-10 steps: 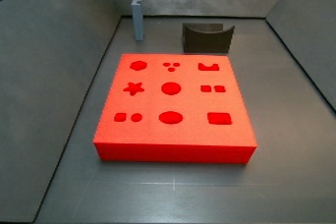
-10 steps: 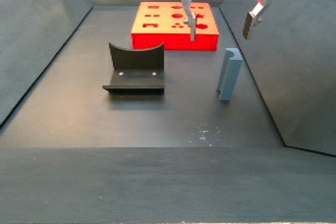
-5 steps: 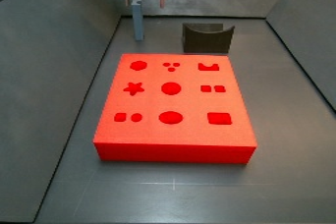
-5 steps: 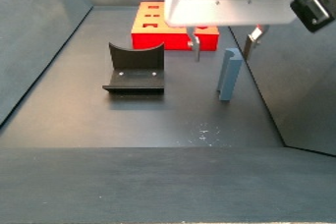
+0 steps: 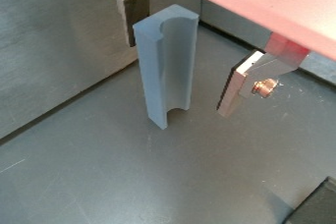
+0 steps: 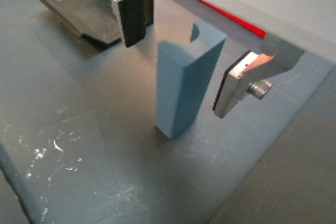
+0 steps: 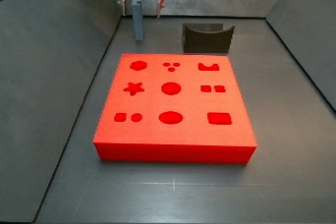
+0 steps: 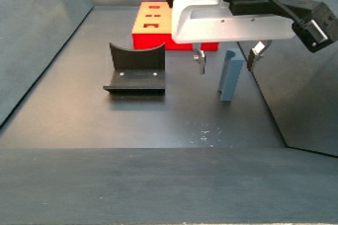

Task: Pick up the arch object. Move up. Rotate the arch object. Move to above the board. Insert the arch object.
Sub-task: Pick up the arch object.

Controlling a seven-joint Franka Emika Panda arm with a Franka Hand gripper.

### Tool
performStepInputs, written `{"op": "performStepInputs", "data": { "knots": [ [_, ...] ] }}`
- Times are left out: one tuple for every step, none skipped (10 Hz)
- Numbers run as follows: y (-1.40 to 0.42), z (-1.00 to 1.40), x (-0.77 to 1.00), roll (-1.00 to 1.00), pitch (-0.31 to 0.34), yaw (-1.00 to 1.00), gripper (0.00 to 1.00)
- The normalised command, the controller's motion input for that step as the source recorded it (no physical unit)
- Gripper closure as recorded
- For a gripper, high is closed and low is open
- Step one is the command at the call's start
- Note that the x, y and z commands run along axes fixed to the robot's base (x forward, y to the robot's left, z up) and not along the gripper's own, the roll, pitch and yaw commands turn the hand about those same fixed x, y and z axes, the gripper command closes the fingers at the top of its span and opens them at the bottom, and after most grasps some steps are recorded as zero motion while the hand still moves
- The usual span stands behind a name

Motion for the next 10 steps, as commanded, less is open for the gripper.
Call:
{"op": "performStepInputs", "data": {
  "knots": [
    [0.00, 0.00, 0.00, -0.01, -0.009, 0.00, 0.00],
    [0.00, 0.00, 0.00, 0.00, 0.000, 0.00, 0.00],
    [0.00, 0.00, 0.00, 0.00, 0.000, 0.00, 1.00],
    [0.00, 0.00, 0.00, 0.00, 0.000, 0.00, 1.00],
    [0.00, 0.00, 0.00, 0.00, 0.000, 0.00, 1.00],
    [0.00, 0.00, 0.00, 0.00, 0.000, 0.00, 1.00],
    [0.00, 0.00, 0.00, 0.00, 0.000, 0.00, 1.00],
    [0.00, 0.00, 0.00, 0.00, 0.000, 0.00, 1.00],
    [0.00, 0.00, 0.00, 0.00, 0.000, 0.00, 1.00],
    [0.00, 0.00, 0.00, 0.00, 0.000, 0.00, 1.00]
  ]
}}
